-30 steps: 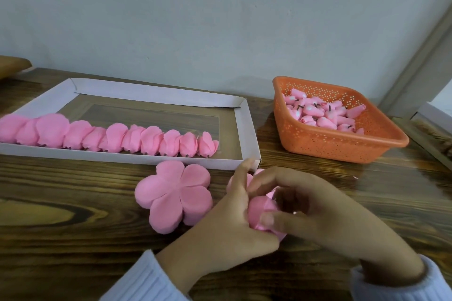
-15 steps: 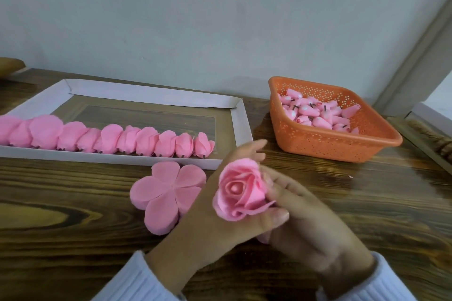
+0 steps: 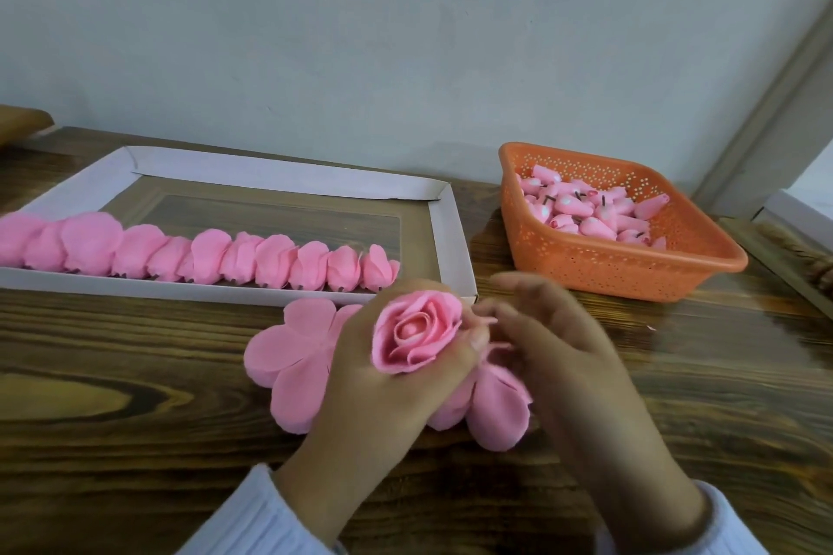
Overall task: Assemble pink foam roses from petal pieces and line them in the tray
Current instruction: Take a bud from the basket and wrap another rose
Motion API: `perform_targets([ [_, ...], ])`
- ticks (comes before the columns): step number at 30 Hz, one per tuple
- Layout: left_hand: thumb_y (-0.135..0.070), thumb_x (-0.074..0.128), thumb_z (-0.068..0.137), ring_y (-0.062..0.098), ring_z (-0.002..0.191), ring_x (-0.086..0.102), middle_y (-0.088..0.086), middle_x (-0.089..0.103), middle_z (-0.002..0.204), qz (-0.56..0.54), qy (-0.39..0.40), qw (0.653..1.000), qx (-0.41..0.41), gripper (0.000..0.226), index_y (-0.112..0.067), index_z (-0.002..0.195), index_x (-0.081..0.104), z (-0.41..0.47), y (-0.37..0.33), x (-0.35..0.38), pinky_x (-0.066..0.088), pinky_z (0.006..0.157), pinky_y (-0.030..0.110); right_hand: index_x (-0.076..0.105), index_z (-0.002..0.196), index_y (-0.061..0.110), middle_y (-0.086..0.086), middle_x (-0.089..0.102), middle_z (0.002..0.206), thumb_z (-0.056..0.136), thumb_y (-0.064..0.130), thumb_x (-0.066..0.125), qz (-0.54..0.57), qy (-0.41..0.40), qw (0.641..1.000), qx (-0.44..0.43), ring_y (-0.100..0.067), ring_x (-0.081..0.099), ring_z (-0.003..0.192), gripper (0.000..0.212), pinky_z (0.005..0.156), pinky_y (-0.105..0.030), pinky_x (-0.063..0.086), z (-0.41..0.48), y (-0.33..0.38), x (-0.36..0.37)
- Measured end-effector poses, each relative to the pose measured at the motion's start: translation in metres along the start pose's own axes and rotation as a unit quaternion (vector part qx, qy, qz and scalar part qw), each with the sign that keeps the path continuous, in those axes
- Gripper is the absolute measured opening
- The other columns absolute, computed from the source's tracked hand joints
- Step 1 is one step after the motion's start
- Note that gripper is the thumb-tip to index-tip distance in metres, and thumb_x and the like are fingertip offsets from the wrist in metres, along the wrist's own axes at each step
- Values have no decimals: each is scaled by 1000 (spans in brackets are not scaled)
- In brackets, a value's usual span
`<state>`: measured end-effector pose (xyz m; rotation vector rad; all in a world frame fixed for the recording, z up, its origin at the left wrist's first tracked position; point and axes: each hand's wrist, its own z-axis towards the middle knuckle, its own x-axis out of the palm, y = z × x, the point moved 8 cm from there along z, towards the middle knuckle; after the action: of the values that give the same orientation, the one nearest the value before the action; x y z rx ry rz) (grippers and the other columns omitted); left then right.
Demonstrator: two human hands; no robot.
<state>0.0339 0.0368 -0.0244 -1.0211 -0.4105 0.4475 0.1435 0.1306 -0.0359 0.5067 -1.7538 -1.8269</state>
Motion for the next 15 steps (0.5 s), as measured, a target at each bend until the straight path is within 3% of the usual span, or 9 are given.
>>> perform_targets([
  [2, -40, 76, 59, 7, 80, 66, -10, 69, 86, 31, -6, 999, 6, 38, -27, 93, 65, 0, 1, -1, 51, 71, 15, 63, 102, 15, -3, 70, 92, 91, 1, 58, -81, -37, 985, -148, -15, 64, 86, 18, 76, -23, 51, -4, 30, -7],
  [5, -28, 83, 58, 3, 91, 64, -13, 64, 99, 70, 47, 996, 33, 54, -32, 105, 57, -2, -2, 12, 50, 75, 10, 66, 92, 16, 3, 67, 97, 87, 13, 57, -154, 6, 946, -284, -9, 63, 96, 10, 81, -19, 47, -17, 55, 2],
  [7, -23, 81, 59, -1, 98, 62, -22, 64, 103, 41, 88, 995, 14, 59, -34, 110, 53, -3, 0, 19, 51, 78, 13, 67, 88, 18, 3, 65, 101, 88, 17, 54, -180, 38, 932, -314, -14, 63, 102, 13, 85, -25, 48, -23, 61, 8],
  [10, -9, 77, 64, -24, 105, 48, -49, 52, 109, 75, 148, 986, 34, 80, -65, 112, 47, -9, -8, 28, 37, 81, -4, 70, 91, 16, 4, 65, 102, 89, 18, 56, -229, 71, 913, -330, -18, 63, 103, 14, 86, -24, 48, -26, 64, 17],
  [12, -6, 73, 64, -29, 106, 43, -54, 47, 108, 89, 159, 983, 31, 88, -74, 110, 42, -11, -11, 29, 32, 81, -7, 71, 90, 18, 5, 66, 103, 88, 18, 58, -246, 78, 911, -322, -16, 64, 103, 14, 86, -22, 47, -24, 62, 18],
  [15, -1, 77, 66, -27, 107, 44, -54, 47, 109, 94, 163, 982, 30, 91, -73, 110, 43, -11, -11, 29, 33, 83, -6, 73, 86, 19, 5, 66, 104, 86, 24, 59, -271, 64, 909, -309, -15, 63, 104, 14, 86, -23, 48, -21, 60, 12],
])
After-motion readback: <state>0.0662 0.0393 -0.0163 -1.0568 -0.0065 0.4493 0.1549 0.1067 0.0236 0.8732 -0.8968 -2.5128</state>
